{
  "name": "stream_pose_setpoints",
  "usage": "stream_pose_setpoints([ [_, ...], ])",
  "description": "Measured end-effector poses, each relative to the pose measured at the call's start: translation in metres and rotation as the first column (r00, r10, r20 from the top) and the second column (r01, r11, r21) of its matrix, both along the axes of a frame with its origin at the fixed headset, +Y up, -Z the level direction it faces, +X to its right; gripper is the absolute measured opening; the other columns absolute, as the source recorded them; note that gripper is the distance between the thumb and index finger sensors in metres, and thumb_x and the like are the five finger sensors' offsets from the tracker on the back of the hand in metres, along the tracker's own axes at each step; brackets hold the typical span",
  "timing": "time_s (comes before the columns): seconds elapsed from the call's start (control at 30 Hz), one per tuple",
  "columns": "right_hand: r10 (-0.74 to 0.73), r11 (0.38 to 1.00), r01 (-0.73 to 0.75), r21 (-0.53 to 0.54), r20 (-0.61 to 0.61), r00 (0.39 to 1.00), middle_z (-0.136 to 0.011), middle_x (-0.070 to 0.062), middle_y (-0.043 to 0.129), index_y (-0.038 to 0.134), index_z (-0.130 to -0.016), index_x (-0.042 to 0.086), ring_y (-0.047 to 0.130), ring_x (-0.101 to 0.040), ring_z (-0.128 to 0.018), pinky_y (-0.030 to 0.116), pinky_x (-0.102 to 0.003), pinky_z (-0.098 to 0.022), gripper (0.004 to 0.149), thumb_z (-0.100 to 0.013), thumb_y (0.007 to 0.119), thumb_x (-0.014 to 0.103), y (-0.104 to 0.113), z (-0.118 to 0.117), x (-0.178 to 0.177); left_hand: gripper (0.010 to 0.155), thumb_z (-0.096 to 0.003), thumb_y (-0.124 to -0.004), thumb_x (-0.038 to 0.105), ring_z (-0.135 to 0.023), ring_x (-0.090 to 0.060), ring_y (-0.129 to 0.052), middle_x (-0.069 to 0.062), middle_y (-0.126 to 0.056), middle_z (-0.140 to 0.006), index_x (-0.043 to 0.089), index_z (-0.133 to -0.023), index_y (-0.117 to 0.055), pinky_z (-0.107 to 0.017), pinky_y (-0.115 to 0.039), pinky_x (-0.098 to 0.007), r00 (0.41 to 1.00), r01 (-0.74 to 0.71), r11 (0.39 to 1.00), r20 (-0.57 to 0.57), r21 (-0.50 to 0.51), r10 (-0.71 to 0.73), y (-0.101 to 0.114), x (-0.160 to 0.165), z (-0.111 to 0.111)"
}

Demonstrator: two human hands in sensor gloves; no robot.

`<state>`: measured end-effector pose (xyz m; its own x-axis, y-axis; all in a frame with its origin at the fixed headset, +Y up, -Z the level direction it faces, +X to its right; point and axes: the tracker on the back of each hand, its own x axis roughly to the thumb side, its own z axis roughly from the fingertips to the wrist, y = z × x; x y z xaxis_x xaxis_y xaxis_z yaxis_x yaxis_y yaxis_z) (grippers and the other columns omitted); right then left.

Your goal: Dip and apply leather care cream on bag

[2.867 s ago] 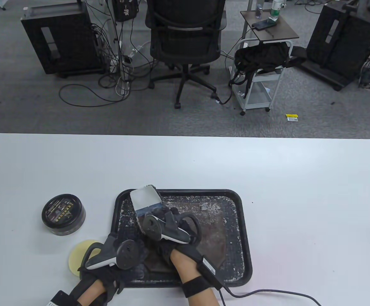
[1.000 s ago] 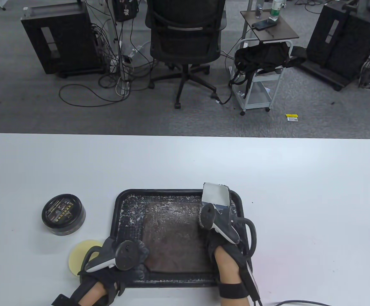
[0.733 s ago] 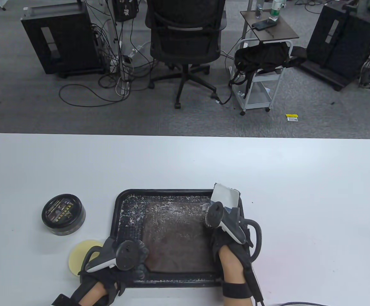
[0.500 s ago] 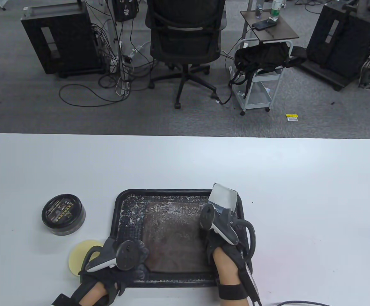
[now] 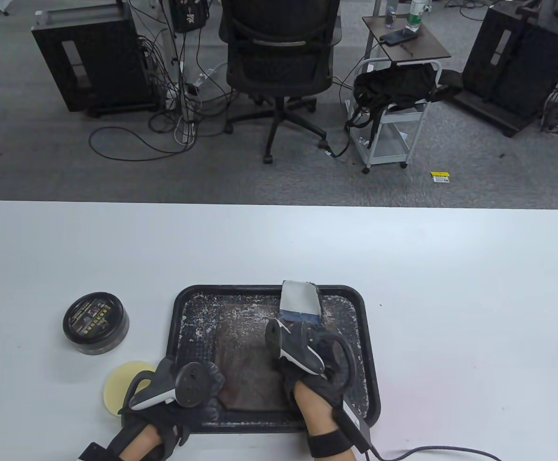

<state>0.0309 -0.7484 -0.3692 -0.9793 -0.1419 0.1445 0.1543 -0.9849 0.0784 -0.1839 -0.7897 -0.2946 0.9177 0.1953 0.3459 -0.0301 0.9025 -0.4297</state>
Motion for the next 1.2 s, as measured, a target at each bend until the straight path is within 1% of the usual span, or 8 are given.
stream_pose_setpoints([
  [0.07, -0.033, 0.999, 0.033, -0.011, -0.018, 0.999, -0.095, -0.017, 0.078, 0.077, -0.095, 0.021, 0.083, -0.041, -0.084, 0.070, -0.055, -0.062, 0.056, -0.040, 0.076, 0.016, -0.002, 0.002, -0.012, 0.066, -0.0420, -0.072, 0.058, -0.110, -0.020, -0.032, 0.011, -0.036, -0.113, 0.039, -0.101, -0.047, -0.073, -0.018, -0.062, 1.000, -0.002, 1.000, 0.000, -0.001, 0.002, 0.000, 0.000, 0.000],
  [0.33, -0.031, 0.999, 0.033, 0.014, -0.128, 0.991, -0.096, -0.015, 0.078, 0.076, -0.096, 0.023, 0.084, -0.039, -0.084, 0.070, -0.054, -0.063, 0.056, -0.040, 0.076, 0.018, -0.005, 0.009, -0.048, 0.067, -0.0418, -0.072, 0.058, -0.110, -0.020, -0.033, 0.011, -0.037, -0.113, 0.039, -0.101, -0.048, -0.073, -0.018, -0.062, 1.000, -0.004, 1.000, 0.001, 0.000, 0.004, -0.001, 0.000, 0.000],
  [0.5, -0.083, 0.996, 0.084, -0.003, -0.197, 0.977, -0.098, -0.012, 0.076, 0.075, -0.096, 0.025, 0.081, -0.037, -0.087, 0.068, -0.052, -0.065, 0.056, -0.041, 0.075, 0.018, -0.006, 0.011, -0.056, 0.067, -0.0417, -0.072, 0.058, -0.110, -0.020, -0.033, 0.010, -0.037, -0.113, 0.039, -0.101, -0.047, -0.074, -0.018, -0.061, 1.000, -0.005, 1.000, 0.002, -0.001, 0.005, -0.001, 0.000, -0.001],
  [0.63, -0.159, 0.987, 0.153, -0.046, -0.276, 0.948, -0.100, -0.008, 0.074, 0.075, -0.096, 0.028, 0.077, -0.035, -0.090, 0.064, -0.051, -0.068, 0.056, -0.041, 0.075, 0.018, -0.006, 0.014, -0.062, 0.066, -0.0417, -0.072, 0.058, -0.110, -0.020, -0.033, 0.010, -0.037, -0.112, 0.039, -0.101, -0.048, -0.074, -0.018, -0.061, 1.000, -0.011, 1.000, 0.000, -0.003, 0.011, -0.001, 0.000, -0.001],
  [0.73, -0.174, 0.985, 0.165, -0.054, -0.305, 0.936, -0.100, -0.006, 0.074, 0.076, -0.095, 0.030, 0.075, -0.033, -0.091, 0.062, -0.050, -0.069, 0.056, -0.041, 0.075, 0.018, -0.007, 0.014, -0.064, 0.067, -0.0417, -0.072, 0.058, -0.110, -0.020, -0.033, 0.011, -0.037, -0.113, 0.039, -0.101, -0.048, -0.074, -0.018, -0.061, 1.000, -0.011, 1.000, 0.000, -0.004, 0.011, -0.001, 0.000, -0.001],
  [0.8, -0.206, 0.978, 0.188, -0.086, -0.338, 0.918, -0.101, -0.004, 0.073, 0.077, -0.095, 0.031, 0.073, -0.032, -0.093, 0.059, -0.050, -0.070, 0.056, -0.041, 0.075, 0.018, -0.008, 0.015, -0.065, 0.066, -0.0417, -0.072, 0.058, -0.110, -0.020, -0.033, 0.010, -0.037, -0.112, 0.039, -0.101, -0.048, -0.074, -0.018, -0.061, 1.000, -0.012, 1.000, -0.002, -0.003, 0.012, -0.001, 0.000, -0.001],
  [1.0, -0.188, 0.982, 0.166, -0.094, -0.337, 0.922, -0.101, -0.004, 0.073, 0.077, -0.094, 0.031, 0.072, -0.032, -0.093, 0.059, -0.051, -0.069, 0.055, -0.040, 0.075, 0.017, -0.009, 0.014, -0.065, 0.066, -0.0418, -0.072, 0.057, -0.110, -0.020, -0.033, 0.010, -0.037, -0.112, 0.039, -0.101, -0.048, -0.073, -0.018, -0.061, 1.000, -0.018, 1.000, -0.008, -0.008, 0.018, -0.002, 0.000, -0.001],
  [1.2, -0.088, 0.995, 0.067, -0.078, -0.302, 0.949, -0.100, -0.003, 0.075, 0.079, -0.093, 0.031, 0.076, -0.032, -0.091, 0.063, -0.051, -0.068, 0.055, -0.040, 0.075, 0.017, -0.005, 0.012, -0.055, 0.066, -0.0419, -0.072, 0.057, -0.110, -0.020, -0.032, 0.010, -0.037, -0.113, 0.039, -0.101, -0.048, -0.073, -0.017, -0.061, 1.000, -0.024, 1.000, -0.014, -0.015, 0.024, -0.001, -0.001, -0.001],
])
